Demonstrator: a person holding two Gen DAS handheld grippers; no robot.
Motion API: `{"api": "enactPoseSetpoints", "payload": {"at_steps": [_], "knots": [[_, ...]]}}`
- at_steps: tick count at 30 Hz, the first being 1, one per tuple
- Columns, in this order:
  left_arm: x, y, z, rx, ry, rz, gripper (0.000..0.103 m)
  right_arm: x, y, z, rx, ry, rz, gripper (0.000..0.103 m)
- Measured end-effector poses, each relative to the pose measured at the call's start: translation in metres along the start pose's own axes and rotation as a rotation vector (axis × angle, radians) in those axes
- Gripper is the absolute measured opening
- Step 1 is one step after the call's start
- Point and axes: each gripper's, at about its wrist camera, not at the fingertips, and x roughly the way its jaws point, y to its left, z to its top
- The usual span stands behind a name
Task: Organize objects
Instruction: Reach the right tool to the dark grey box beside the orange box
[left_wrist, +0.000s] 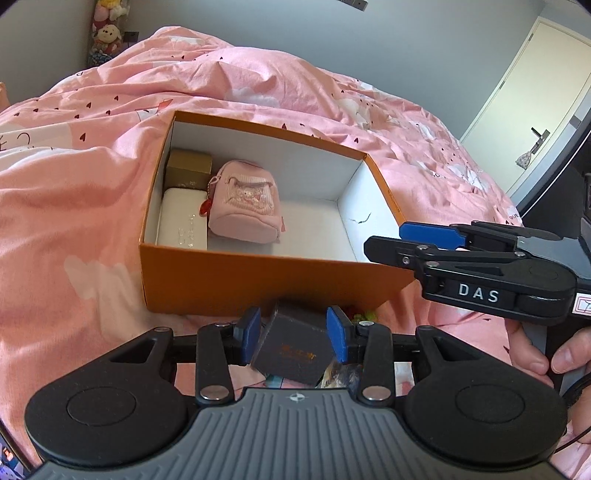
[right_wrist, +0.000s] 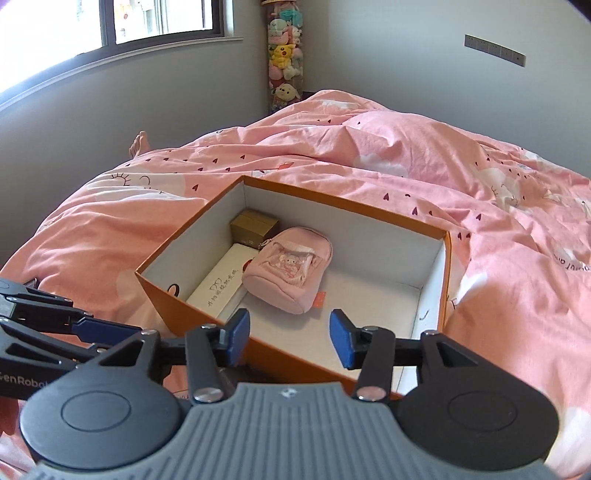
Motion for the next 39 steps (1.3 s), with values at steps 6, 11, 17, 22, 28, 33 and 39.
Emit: {"api": "enactPoseSetpoints", "payload": {"at_steps": [6,11,17,22,28,33,39], "knots": [[0.002,0.009,-0.016,-0.014,0.052,0.001,0.045,-0.008,-0.003,-0.035,0.085,0.030,-0.010,0.054],[0.011,0.020,-0.027,-0.065,0.118,-0.002,0.045,-0.007,-0.003,-0.058,0.107,0.092,-0.054,0.064],[0.023,0.021,-0.029,-0.087,0.142,-0.019,0.046,0.003,-0.009,-0.076,0.149,0.152,-0.046,0.066],[0.034,0.013,-0.026,-0.074,0.168,-0.018,0.049,0.016,-0.006,-0.074,0.116,0.184,-0.014,0.053],[0.045,0.011,-0.021,-0.098,0.186,0.005,0.050,0.037,-0.012,-0.063,0.094,0.214,0.050,0.047],[0.044,0.018,-0.017,-0.138,0.187,0.075,0.049,0.060,-0.010,-0.054,0.069,0.251,0.112,0.048],[0.037,0.022,-0.016,-0.183,0.182,0.069,0.049,0.079,-0.007,-0.057,0.075,0.297,0.152,0.049]]}}
